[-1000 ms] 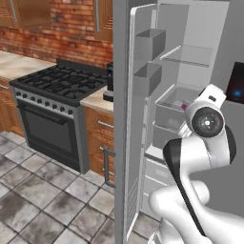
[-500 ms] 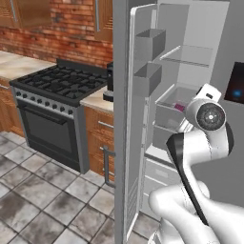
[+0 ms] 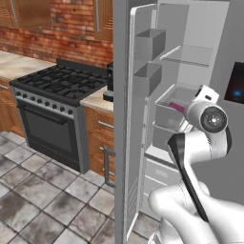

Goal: The ice cube tray has been filled with water. Take the tray and place it in the freezer to make ice. Close the freezer door after placing the tray.

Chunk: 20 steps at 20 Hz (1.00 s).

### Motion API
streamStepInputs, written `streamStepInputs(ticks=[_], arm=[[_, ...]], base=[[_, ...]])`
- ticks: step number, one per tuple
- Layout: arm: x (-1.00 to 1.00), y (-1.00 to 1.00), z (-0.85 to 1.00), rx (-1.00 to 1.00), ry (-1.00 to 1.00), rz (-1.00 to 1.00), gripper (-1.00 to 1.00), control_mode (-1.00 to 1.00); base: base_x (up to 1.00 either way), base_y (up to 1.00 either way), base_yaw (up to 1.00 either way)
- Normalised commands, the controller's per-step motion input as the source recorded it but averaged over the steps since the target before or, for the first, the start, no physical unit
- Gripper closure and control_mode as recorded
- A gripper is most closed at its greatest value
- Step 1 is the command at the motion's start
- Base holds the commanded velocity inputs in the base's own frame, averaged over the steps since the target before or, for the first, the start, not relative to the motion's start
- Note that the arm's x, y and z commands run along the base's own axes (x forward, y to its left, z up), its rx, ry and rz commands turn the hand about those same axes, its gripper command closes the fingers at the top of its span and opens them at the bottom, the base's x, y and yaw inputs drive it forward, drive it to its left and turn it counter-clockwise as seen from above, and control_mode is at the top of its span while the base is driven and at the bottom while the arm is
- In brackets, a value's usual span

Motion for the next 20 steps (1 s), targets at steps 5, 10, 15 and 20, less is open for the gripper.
streamStepInputs(ticks=[5,10,15,20], arm=[[0.20,-0.03,-0.01,0.00,-0.01,0.02,1.00,-1.00],[0.23,-0.06,0.00,0.00,0.00,0.02,1.00,-1.00],[0.26,-0.06,0.00,0.00,0.00,0.00,1.00,-1.00],[0.36,-0.04,-0.01,0.00,0.00,0.00,1.00,-1.00]], base=[[0.00,0.00,0.00],[0.00,0.00,0.00],[0.00,0.00,0.00],[0.00,0.00,0.00]])
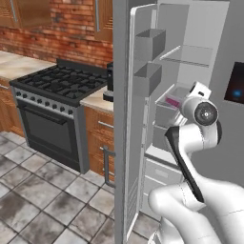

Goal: The ice cube tray has been filled with water. Take the tray and place it in the freezer to make ice. Close the freezer door after placing the tray.

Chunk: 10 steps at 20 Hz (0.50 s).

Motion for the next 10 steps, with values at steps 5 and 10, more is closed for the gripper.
streamStepInputs(ticks=[5,10], arm=[[0.32,-0.09,-0.03,0.00,0.00,0.00,1.00,-1.00],[0.27,-0.16,-0.02,0.00,0.00,0.00,1.00,-1.00]], base=[[0.00,0.00,0.00],[0.00,0.00,0.00]])
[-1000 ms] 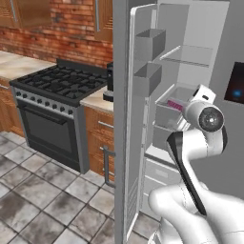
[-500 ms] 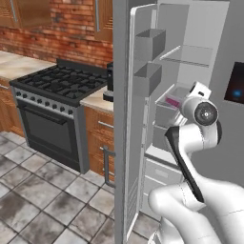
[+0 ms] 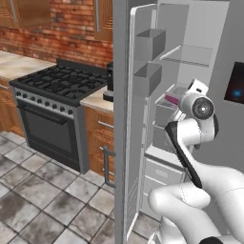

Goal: The ice cube tray has been filled with water. Take the tray and place it in the freezer to make ice. Close the freezer door after placing the tray.

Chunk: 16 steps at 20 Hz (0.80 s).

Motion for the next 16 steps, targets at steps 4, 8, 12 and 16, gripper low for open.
streamStepInputs(ticks=[4,8,12,16], arm=[[0.28,-0.13,-0.01,0.00,0.00,0.00,1.00,-1.00],[0.26,-0.11,0.00,0.00,0.00,0.00,1.00,-1.00],[0.23,-0.11,0.00,0.00,0.00,0.00,1.00,-1.00],[0.23,-0.11,0.00,0.00,0.00,0.00,1.00,-1.00]], base=[[0.00,0.00,0.00],[0.00,0.00,0.00],[0.00,0.00,0.00],[0.00,0.00,0.00]])
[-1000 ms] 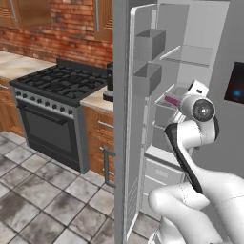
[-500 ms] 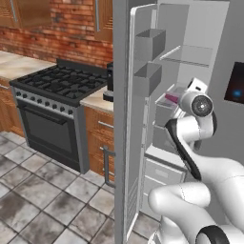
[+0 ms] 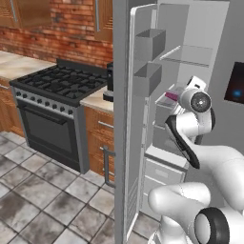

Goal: The ice cube tray has been filled with water. Take the tray and place it in the freezer to make ice. Close the freezer door after placing the tray.

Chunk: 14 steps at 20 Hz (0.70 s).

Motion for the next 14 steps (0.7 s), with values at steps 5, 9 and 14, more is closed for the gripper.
streamStepInputs(ticks=[5,9,14], arm=[[0.28,-0.07,-0.02,0.00,0.00,0.00,1.00,-1.00],[0.23,-0.04,-0.03,0.00,0.00,0.00,1.00,-1.00],[0.11,-0.06,-0.02,0.00,0.00,0.00,1.00,-1.00]], base=[[0.00,0.00,0.00],[0.00,0.00,0.00],[0.00,0.00,0.00]])
